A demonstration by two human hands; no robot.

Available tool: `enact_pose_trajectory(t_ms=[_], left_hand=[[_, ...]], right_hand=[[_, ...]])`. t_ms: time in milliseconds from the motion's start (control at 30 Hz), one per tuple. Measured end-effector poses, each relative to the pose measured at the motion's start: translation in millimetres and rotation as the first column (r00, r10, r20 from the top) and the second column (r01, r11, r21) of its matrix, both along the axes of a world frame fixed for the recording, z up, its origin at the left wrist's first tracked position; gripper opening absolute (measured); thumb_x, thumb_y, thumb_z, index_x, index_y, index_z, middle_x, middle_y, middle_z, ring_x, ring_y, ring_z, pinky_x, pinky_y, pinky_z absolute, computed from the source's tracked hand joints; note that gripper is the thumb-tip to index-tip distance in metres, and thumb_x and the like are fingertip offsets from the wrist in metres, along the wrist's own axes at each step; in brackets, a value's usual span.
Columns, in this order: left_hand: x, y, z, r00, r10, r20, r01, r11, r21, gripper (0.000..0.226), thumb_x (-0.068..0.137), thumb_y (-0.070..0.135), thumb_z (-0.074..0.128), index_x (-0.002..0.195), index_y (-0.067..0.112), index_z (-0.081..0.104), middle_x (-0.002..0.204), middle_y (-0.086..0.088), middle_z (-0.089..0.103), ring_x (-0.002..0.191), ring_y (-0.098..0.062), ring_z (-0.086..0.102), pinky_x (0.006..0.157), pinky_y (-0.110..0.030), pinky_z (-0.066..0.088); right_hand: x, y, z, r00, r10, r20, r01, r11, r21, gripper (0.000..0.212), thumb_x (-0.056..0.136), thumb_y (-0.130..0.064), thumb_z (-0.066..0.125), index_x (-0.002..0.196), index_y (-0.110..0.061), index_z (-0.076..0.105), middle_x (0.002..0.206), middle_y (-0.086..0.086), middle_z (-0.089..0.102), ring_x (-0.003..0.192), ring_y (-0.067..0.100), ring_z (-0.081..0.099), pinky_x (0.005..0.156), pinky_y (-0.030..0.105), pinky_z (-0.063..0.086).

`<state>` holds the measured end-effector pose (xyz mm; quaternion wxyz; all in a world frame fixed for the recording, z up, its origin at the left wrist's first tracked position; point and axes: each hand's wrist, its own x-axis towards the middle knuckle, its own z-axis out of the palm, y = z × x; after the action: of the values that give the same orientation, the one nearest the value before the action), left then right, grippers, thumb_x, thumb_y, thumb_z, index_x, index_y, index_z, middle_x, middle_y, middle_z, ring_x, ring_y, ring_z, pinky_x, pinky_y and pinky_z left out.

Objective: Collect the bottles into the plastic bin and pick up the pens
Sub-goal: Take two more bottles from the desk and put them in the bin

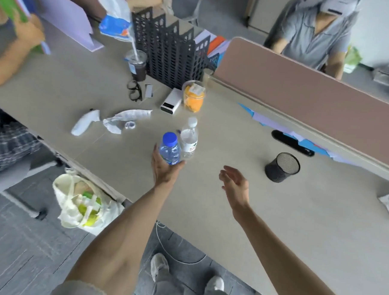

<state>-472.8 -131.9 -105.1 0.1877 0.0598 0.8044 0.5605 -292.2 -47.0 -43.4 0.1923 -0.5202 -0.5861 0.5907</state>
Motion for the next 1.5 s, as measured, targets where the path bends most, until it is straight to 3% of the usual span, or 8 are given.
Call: enact_pose_trajectory(t_ms=[133,300,533,733,900,1033,1267,1500], left_hand=[[-1,11,6,1.000,0.006,0.013,-0.007,1.000,0.024,0.078,0.055,0.033,0.080,0.125,0.024,0.047,0.119,0.004,0.057,0.107,-0.019,0.059,0.086,-0.029,0.047],[6,1,21,0.999,0.004,-0.037,-0.003,1.000,0.022,0.069,0.060,0.029,0.081,0.121,0.017,0.049,0.118,-0.004,0.053,0.104,-0.020,0.056,0.090,-0.030,0.045],[16,-40,34,0.995,0.095,0.011,-0.095,0.994,0.049,0.049,0.060,0.029,0.081,0.095,0.036,0.048,0.103,-0.007,0.063,0.089,-0.019,0.064,0.081,-0.035,0.054],[8,-65,48,0.986,0.155,0.054,-0.159,0.984,0.076,0.051,0.073,0.015,0.080,0.110,0.019,0.046,0.086,0.011,0.060,0.074,0.001,0.058,0.057,-0.007,0.044],[-2,-85,44,0.979,0.190,0.072,-0.196,0.977,0.083,0.053,0.069,0.019,0.082,0.110,0.022,0.049,0.090,0.009,0.065,0.080,-0.012,0.066,0.072,-0.029,0.054],[-9,-96,38,0.976,0.199,0.084,-0.205,0.976,0.070,0.055,0.070,0.019,0.082,0.114,0.017,0.050,0.088,0.007,0.066,0.080,-0.015,0.066,0.076,-0.034,0.056],[-12,-111,31,0.972,0.225,0.065,-0.228,0.973,0.034,0.061,0.061,0.035,0.080,0.112,0.021,0.050,0.092,0.007,0.066,0.084,-0.015,0.067,0.076,-0.034,0.056],[-15,-99,34,0.978,0.197,0.063,-0.200,0.979,0.048,0.058,0.071,0.026,0.081,0.118,0.019,0.047,0.090,0.013,0.063,0.082,-0.007,0.064,0.071,-0.026,0.051]], right_hand=[[5,3,-7,1.000,0.000,0.010,0.000,1.000,0.021,0.030,0.087,-0.015,0.061,0.115,-0.024,0.067,0.111,-0.005,0.071,0.101,0.008,0.065,0.092,0.033,0.053],[-1,9,-10,0.997,0.072,0.026,-0.073,0.997,0.036,0.032,0.088,-0.011,0.060,0.118,-0.020,0.067,0.113,-0.002,0.071,0.100,0.009,0.065,0.087,0.027,0.053],[-36,15,-20,0.972,0.231,0.037,-0.234,0.965,0.117,0.037,0.088,-0.010,0.063,0.125,-0.016,0.063,0.113,0.001,0.069,0.092,0.011,0.064,0.066,0.003,0.044],[-89,20,-38,0.964,0.250,0.095,-0.266,0.934,0.239,0.072,0.077,-0.018,0.081,0.139,-0.008,0.045,0.127,0.012,0.059,0.109,0.023,0.057,0.094,0.037,0.048],[-129,22,-46,0.947,0.293,0.133,-0.319,0.911,0.262,0.113,0.069,-0.034,0.087,0.155,-0.011,0.017,0.154,0.012,0.035,0.142,0.028,0.034,0.113,0.037,0.031],[-158,23,-54,0.967,0.231,0.107,-0.251,0.935,0.251,0.123,0.069,-0.033,0.088,0.157,-0.010,0.005,0.163,0.011,0.019,0.149,0.025,0.021,0.117,0.033,0.021],[-179,27,-65,0.990,0.103,0.100,-0.123,0.966,0.225,0.094,0.074,-0.028,0.082,0.149,-0.008,0.029,0.149,0.013,0.044,0.134,0.030,0.044,0.106,0.034,0.035],[-145,20,-48,0.987,0.128,0.101,-0.150,0.956,0.252,0.068,0.066,-0.044,0.081,0.121,-0.015,0.052,0.113,0.006,0.064,0.107,0.029,0.060,0.091,0.042,0.050]])
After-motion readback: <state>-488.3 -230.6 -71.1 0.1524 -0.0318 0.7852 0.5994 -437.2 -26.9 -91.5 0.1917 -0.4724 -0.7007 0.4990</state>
